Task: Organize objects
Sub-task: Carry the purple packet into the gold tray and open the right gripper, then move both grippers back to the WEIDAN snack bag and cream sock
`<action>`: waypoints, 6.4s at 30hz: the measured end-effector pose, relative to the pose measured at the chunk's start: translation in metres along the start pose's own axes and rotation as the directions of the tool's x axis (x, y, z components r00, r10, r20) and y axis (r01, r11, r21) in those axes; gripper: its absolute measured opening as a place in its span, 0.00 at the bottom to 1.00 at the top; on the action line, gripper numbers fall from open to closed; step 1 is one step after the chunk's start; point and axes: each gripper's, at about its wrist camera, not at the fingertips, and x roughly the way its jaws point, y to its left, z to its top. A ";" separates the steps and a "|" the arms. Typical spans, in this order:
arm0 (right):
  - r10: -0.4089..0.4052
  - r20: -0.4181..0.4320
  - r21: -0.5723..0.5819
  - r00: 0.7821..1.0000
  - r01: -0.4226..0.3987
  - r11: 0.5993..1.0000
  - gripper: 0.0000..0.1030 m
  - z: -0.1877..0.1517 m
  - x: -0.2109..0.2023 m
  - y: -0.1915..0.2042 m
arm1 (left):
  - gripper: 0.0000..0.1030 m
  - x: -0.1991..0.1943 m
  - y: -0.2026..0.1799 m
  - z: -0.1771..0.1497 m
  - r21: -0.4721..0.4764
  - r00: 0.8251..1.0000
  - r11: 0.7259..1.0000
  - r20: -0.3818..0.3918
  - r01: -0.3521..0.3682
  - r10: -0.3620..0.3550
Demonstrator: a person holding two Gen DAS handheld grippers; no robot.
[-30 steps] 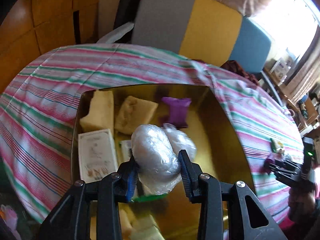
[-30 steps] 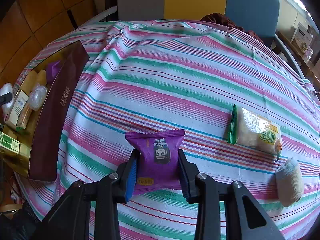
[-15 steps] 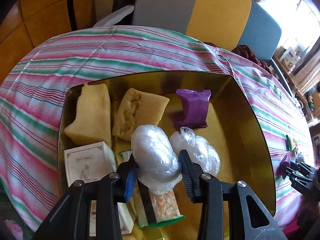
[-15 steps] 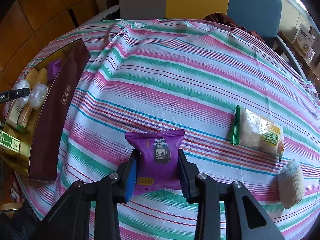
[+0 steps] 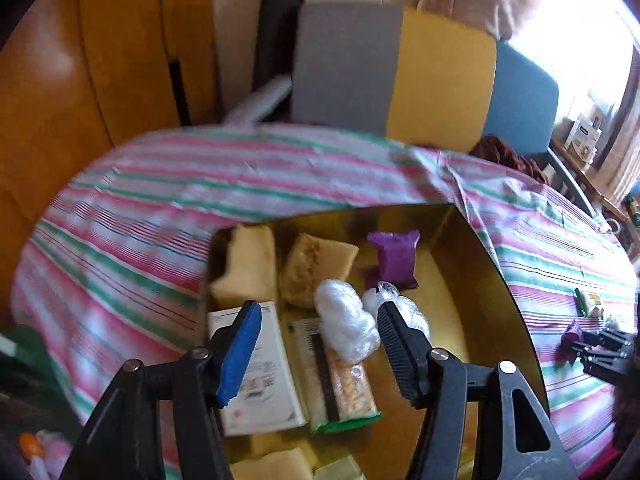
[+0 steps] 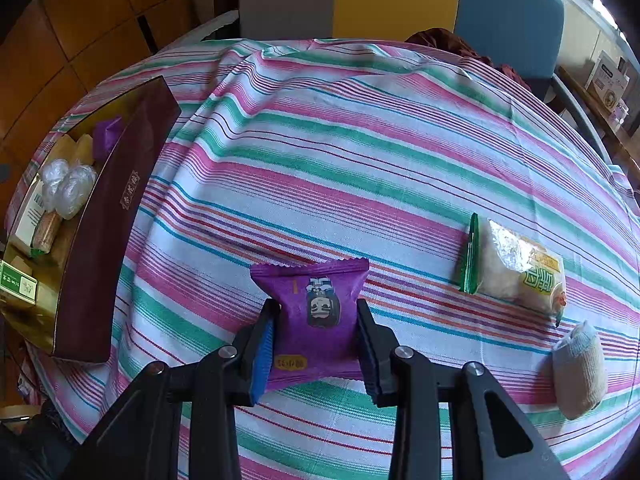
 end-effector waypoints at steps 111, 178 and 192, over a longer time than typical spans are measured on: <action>0.161 0.151 -0.089 0.975 -0.149 0.985 0.44 0.005 -0.056 0.180 | 0.74 -0.072 0.024 -0.061 -0.011 0.978 0.997 0.194 -0.078 0.079; -0.219 -0.122 0.216 0.968 0.241 0.946 0.71 -0.063 -0.092 -0.187 | 0.74 -0.034 -0.228 -0.054 0.444 0.974 0.873 0.001 0.204 -0.229; -0.226 -0.217 0.104 0.950 0.253 0.962 0.63 -0.038 -0.040 -0.191 | 0.74 -0.013 -0.292 -0.061 0.508 0.956 0.812 -0.110 0.289 -0.271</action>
